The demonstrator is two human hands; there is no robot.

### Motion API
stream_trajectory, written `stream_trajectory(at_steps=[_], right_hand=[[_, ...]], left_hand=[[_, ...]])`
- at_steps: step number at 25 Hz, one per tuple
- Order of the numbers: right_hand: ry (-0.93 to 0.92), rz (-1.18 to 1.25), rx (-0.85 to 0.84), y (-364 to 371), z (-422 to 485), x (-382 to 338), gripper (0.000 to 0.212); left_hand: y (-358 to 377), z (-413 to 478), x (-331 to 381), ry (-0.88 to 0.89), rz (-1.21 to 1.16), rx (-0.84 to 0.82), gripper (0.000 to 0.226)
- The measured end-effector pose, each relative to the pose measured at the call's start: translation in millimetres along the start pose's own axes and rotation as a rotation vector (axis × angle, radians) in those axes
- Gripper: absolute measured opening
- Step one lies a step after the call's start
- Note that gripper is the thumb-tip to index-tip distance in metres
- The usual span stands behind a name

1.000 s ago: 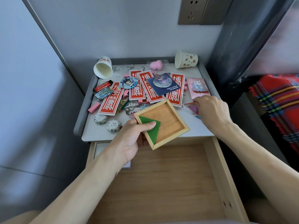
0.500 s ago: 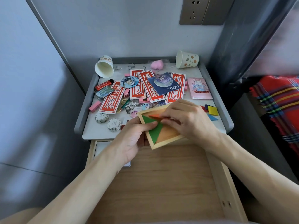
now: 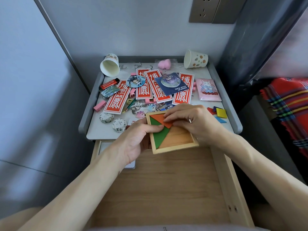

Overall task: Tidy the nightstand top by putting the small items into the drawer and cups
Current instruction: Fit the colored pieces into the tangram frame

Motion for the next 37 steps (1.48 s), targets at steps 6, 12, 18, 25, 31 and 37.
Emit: stream_trajectory(at_steps=[6,12,18,25,31,37], right_hand=[[0.184,0.08,0.066,-7.9,-3.7,16.8,0.019],[0.677,0.54,0.242,7.9,-21.7,49.1,0.047],[0.778,0.815,0.197,38.0,-24.9,46.5,0.045],[0.72,0.712,-0.017,25.1,-19.8,37.2,0.04],[0.7,-0.172,0.226,-27.7,-29.0,62.8,0.021],[0.873,-0.794,0.002,-40.4,-60.0,107.6,0.028]], left_hand=[[-2.1,1.0,-0.3,-0.023,0.014,0.006,0.028],[-11.7,5.5,-0.3,0.007,-0.101,0.099,0.029],[-14.8,9.5,-1.4,0.031,-0.126,0.129,0.031],[-18.5,10.1,16.5,0.115,0.434,0.077,0.027],[-19.8,14.5,8.9,0.128,0.381,0.095,0.017],[-21.1,12.4,4.1,0.039,0.079,0.145,0.025]])
Point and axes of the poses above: each hand's wrist, its own z-axis towards the middle knuckle, its own y-axis out of the palm, x = y × z, the point moved 9 cm from there along z, towards the middle knuckle
